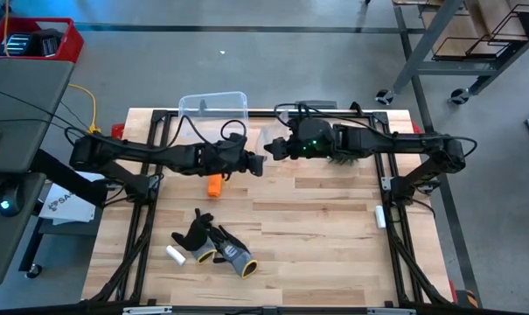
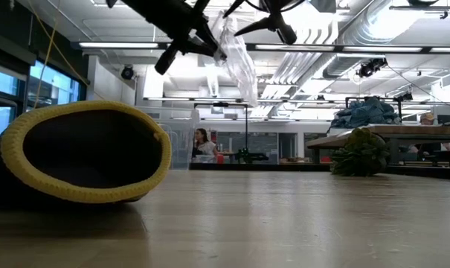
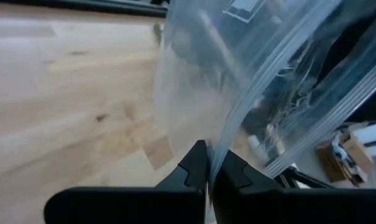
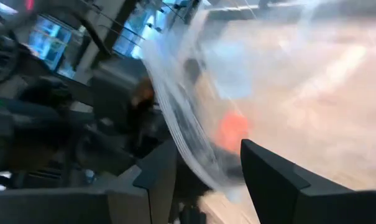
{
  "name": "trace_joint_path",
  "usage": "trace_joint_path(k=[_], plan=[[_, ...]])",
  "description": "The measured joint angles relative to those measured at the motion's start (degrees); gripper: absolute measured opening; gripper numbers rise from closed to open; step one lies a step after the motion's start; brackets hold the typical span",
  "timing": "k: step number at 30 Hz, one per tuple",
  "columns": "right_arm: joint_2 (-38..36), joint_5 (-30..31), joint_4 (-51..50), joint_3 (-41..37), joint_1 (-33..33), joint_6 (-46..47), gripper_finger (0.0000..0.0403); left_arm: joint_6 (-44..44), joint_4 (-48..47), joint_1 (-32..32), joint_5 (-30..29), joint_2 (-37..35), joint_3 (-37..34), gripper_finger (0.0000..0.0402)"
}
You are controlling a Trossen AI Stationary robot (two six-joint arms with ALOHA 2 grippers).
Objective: Roll bandage
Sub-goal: Put the rolled orange bandage into the transparent zip bag
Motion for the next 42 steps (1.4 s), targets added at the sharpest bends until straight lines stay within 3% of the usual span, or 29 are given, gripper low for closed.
trace_joint_path(k=[11, 14, 19, 34, 42], plan=[[0.2, 4.6, -1.6, 0.0, 0.2, 2.3, 0.016, 3.4, 0.5, 0.5, 1.2, 3.7, 4.4, 0.0], [0.2, 5.9, -3.8, 0.0, 0.5, 2.7, 0.0122, 3.3, 0.0, 0.5, 1.2, 3.7, 4.3, 0.0], [0.2, 8.3, -5.4, 0.0, 1.5, 1.7, 0.0013, 3.3, -1.7, 0.5, 0.1, 3.6, 4.3, 0.0], [0.2, 5.3, -12.2, 0.0, 1.7, 4.7, 0.0001, 1.1, -12.7, 1.0, -6.6, -0.5, 4.3, 0.0], [-0.1, 3.5, -14.5, 0.0, 1.7, 6.4, 0.0, -0.3, -17.7, 0.3, -5.7, -0.8, 4.3, 0.0]])
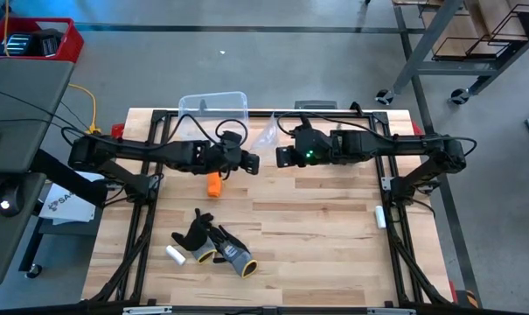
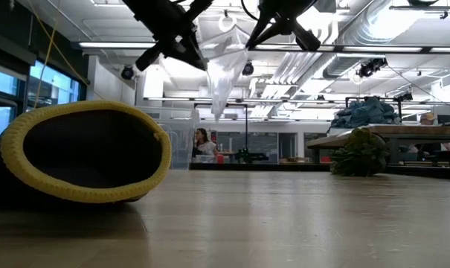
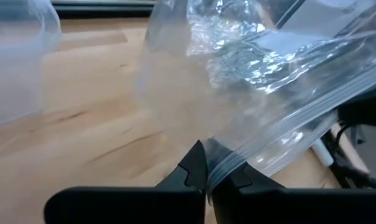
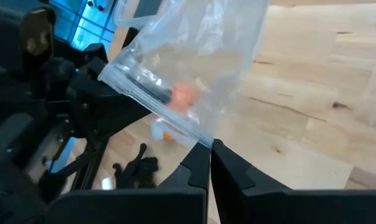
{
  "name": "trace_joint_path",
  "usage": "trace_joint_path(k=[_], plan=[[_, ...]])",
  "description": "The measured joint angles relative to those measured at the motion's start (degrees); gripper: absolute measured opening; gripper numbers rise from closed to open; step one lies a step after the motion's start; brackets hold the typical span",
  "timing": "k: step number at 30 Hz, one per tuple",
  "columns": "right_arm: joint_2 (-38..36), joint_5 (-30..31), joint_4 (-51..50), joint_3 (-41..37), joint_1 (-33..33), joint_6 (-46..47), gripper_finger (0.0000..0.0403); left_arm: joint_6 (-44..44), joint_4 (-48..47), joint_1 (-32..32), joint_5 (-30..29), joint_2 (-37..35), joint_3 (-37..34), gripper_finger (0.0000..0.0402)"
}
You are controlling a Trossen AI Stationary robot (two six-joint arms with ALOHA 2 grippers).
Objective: Roll bandage
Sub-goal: Put the rolled orange bandage into the transparent zip bag
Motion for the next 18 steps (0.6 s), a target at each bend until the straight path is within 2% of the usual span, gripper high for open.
trace_joint_path(k=[6, 11, 18], plan=[[0.0, -4.4, 0.0, 0.0, 0.0, 0.0, 0.0, -1.1, -1.2, -1.1, 0.4, 0.0, 0.0, 0.0], [0.0, -9.2, 0.0, 0.0, 0.0, -0.3, 0.0, -3.1, -2.7, -1.2, 3.4, -0.3, 0.0, 0.0], [0.0, -9.4, 0.6, 0.0, 0.0, -1.5, 0.0, -2.1, -5.9, -1.3, 3.6, -2.3, 0.0, 0.0]])
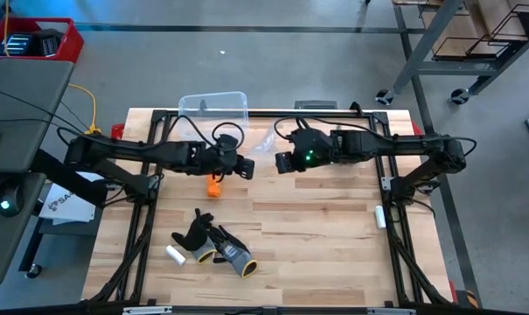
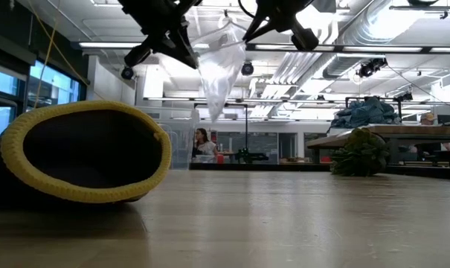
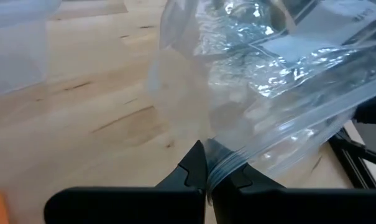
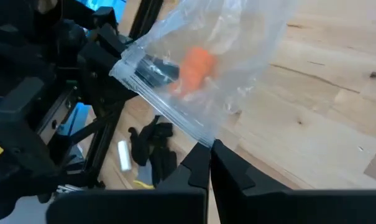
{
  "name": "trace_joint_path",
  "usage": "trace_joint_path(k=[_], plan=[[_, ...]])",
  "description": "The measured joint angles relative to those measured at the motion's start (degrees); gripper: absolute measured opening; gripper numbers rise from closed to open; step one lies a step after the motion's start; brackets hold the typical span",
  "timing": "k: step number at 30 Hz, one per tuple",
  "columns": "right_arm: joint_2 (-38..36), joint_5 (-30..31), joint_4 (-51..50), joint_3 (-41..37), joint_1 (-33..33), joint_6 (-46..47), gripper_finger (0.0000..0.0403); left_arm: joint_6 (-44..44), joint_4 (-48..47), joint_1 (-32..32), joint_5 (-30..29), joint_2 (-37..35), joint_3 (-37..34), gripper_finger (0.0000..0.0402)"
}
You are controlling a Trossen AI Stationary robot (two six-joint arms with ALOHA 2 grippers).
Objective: Roll bandage
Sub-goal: Put the rolled orange bandage into the transparent zip bag
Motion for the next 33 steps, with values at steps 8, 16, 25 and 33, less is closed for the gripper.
trace_joint_path(k=[8, 16, 25, 33], plan=[[-0.7, 0.8, 1.8, 0.0, 0.0, -1.4, 0.0006, -6.8, -3.0, -1.5, 2.9, -0.7, 0.0, 0.0], [-4.4, 7.9, -2.8, 0.0, 2.0, -11.7, 0.0093, -8.3, -7.1, -6.6, 2.4, -0.7, 0.0, 0.0], [-2.4, 8.6, 2.0, 0.0, 5.1, -12.3, 0.0185, -13.8, -0.1, -4.8, 2.3, -0.5, 0.0, 0.0], [1.4, 12.2, 8.7, 0.0, 4.4, -5.2, 0.0193, -9.9, 7.3, -1.7, 8.7, 2.2, 0.0, 0.0]])
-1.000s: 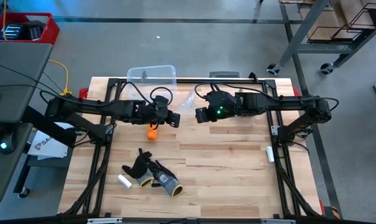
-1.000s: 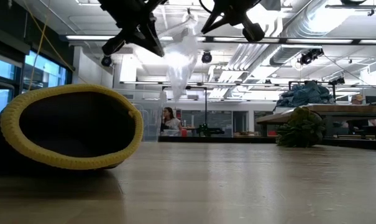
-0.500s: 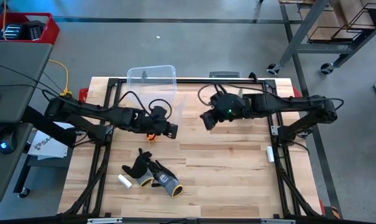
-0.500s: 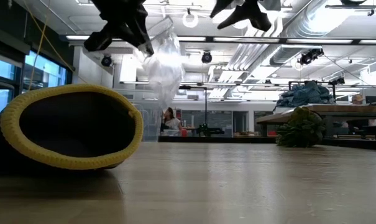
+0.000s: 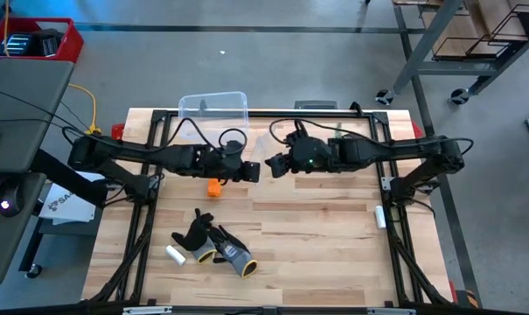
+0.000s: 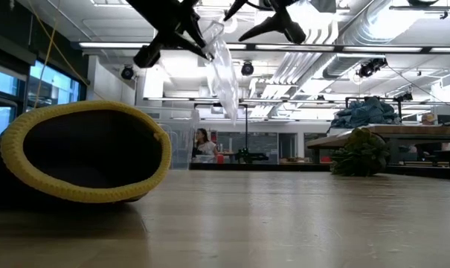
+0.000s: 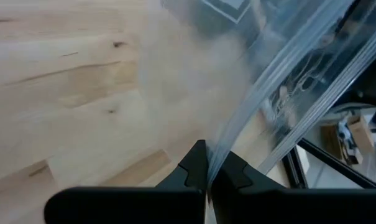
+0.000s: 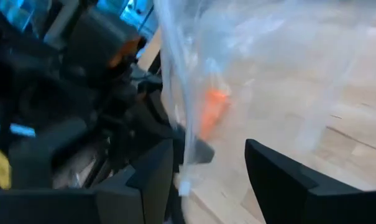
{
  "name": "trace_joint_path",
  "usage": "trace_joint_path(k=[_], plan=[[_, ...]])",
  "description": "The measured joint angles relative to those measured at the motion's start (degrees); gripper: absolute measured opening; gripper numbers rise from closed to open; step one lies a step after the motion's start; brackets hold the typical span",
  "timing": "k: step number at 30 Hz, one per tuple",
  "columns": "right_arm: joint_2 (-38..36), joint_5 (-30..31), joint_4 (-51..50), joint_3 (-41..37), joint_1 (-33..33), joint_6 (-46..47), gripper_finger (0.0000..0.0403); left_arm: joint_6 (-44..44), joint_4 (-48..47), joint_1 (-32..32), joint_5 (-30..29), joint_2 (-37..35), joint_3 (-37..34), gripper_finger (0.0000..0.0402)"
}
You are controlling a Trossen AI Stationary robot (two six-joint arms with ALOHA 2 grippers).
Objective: Roll bandage
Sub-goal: Put the rolled orange bandage into the transparent zip bag
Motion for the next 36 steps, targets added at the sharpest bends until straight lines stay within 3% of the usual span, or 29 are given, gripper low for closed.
trace_joint_path(k=[8, 13, 21, 24, 28, 36], plan=[[0.1, -1.3, 4.9, 0.1, -0.4, 0.3, 0.0193, 1.5, 2.4, 0.6, 0.2, 1.5, 0.0, 0.0], [1.4, -0.4, -0.5, 0.0, -0.8, 2.7, 0.0193, 3.1, 7.2, 0.8, 0.5, 2.2, 0.0, 0.0], [1.8, -0.1, -0.5, 0.0, -1.3, 3.9, 0.019, 4.8, 7.0, 0.8, 1.0, 2.2, 0.0, 0.0], [1.8, 0.0, -3.1, 0.0, -1.8, 3.9, 0.0147, 4.0, 7.2, 0.6, 0.7, 2.2, 0.0, 0.0], [1.9, -0.2, -3.3, -0.7, -3.0, 3.1, 0.0025, 2.6, 6.0, 0.6, 0.3, 2.3, 0.0, 0.0], [1.7, -4.1, -3.1, -0.7, -3.2, 5.3, 0.0003, 10.7, 4.3, 0.6, 0.4, 2.1, 0.0, 0.0003]])
